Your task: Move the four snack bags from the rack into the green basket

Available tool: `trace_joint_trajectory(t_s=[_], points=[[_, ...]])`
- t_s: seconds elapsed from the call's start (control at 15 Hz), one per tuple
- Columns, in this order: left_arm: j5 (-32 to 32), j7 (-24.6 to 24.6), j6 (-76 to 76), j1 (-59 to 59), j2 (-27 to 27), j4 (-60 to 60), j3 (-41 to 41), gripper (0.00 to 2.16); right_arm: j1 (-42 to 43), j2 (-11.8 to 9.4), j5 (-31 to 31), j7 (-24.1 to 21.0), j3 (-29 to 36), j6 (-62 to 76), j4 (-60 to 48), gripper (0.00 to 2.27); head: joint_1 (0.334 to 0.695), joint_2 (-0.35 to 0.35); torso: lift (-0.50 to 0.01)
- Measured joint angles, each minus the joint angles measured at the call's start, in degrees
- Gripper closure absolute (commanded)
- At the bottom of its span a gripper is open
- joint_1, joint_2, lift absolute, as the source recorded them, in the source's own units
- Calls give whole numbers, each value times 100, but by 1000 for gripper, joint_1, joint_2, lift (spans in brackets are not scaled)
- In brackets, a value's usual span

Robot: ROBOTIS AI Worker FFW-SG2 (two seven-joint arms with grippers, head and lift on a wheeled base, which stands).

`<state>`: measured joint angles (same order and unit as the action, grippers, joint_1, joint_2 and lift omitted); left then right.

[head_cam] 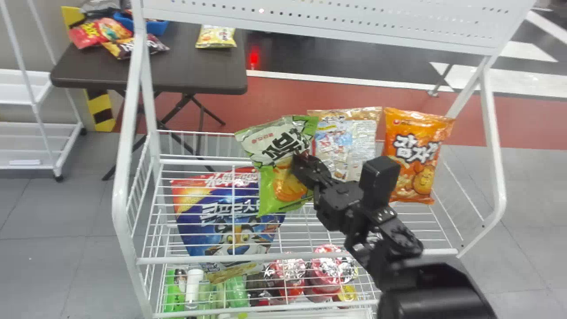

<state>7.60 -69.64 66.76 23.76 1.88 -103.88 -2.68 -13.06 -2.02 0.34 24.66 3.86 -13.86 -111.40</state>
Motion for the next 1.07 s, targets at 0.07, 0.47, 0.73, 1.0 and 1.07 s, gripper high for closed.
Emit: trace_joint_trajectory(t_s=[0.07,0.47,0.73,1.0,1.07], points=[[-5,12,0,-9,-2,-2,-18,2128,-294,-5,-50,66,114,-138,-389,2186,695,-298,0],[0,-27,0,-16,8,-29,-14,2128,-2581,7,-937,259,810,-920,-2041,2186,695,-350,0],[37,-41,-51,22,0,-35,24,2128,-3259,3,-1395,249,1040,-2571,-2103,2186,695,-350,0],[41,-41,-94,52,-4,-43,-15,2128,-3329,1,-1748,302,896,-3220,-1477,2186,695,-350,0],[42,-43,-100,69,-4,-52,-13,2128,-3333,1,-1865,302,850,-3424,-1399,2186,695,-350,0]])
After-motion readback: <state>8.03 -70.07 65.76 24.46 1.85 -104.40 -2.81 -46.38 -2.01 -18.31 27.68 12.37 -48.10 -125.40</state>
